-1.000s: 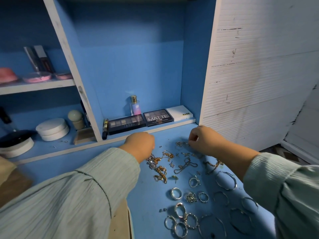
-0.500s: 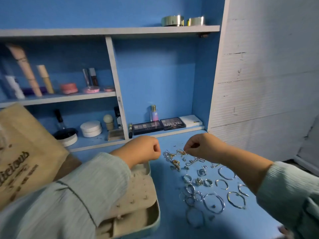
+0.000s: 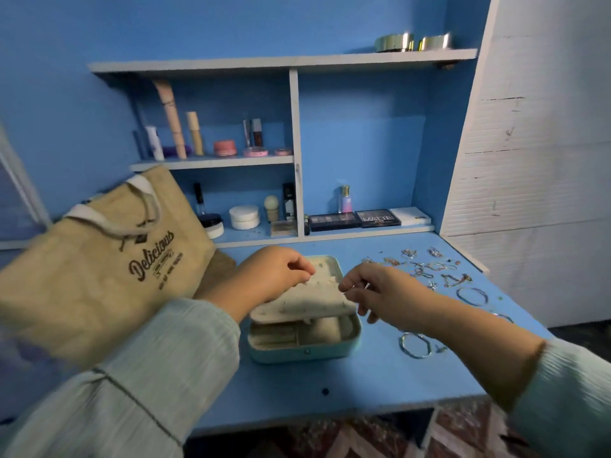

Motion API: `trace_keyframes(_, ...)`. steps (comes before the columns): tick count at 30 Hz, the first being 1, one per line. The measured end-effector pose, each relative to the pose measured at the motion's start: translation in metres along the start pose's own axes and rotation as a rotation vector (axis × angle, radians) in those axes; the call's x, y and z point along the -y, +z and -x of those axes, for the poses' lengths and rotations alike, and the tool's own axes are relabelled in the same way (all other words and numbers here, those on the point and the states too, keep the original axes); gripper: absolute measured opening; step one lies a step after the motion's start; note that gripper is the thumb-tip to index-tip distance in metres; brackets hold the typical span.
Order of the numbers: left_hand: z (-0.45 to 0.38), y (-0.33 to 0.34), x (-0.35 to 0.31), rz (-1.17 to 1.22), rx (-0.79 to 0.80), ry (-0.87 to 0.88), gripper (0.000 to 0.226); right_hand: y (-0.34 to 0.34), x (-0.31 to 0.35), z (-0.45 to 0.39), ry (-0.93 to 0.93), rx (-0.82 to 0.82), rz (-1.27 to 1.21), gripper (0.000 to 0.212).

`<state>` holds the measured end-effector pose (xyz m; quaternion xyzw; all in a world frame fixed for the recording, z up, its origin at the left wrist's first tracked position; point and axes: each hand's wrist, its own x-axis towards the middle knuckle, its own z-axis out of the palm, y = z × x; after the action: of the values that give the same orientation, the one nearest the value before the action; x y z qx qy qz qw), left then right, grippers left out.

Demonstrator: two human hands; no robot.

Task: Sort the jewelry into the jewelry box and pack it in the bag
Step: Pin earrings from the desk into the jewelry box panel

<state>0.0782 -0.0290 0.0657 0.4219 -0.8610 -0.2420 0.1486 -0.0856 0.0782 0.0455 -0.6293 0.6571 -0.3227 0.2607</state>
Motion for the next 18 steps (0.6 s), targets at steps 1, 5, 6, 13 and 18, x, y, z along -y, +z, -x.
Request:
trace_keyframes(1,0.005,-0.001,0.004,0.012,-0.021,-0.007,0.013,0.006,-0.001,0.003,-0.001,0.006,-0.006,0.019)
trace_keyframes(5,0.022,0.000,0.014,0.017,-0.092,-0.007,0.013,0.025,-0.003,0.013,0.018,0.031,-0.047,0.019)
trace_keyframes(6,0.025,0.001,0.016,0.032,-0.106,-0.005,0.013,0.029,-0.003,0.014,0.019,0.024,-0.050,0.019)
trace_keyframes(13,0.031,0.002,0.019,0.043,-0.145,-0.006,0.013,0.044,-0.004,0.020,-0.066,-0.215,-0.016,0.016)
trace_keyframes(18,0.019,-0.009,0.016,0.051,-0.178,0.025,0.014,0.049,-0.002,0.005,-0.197,-0.364,0.050,0.013)
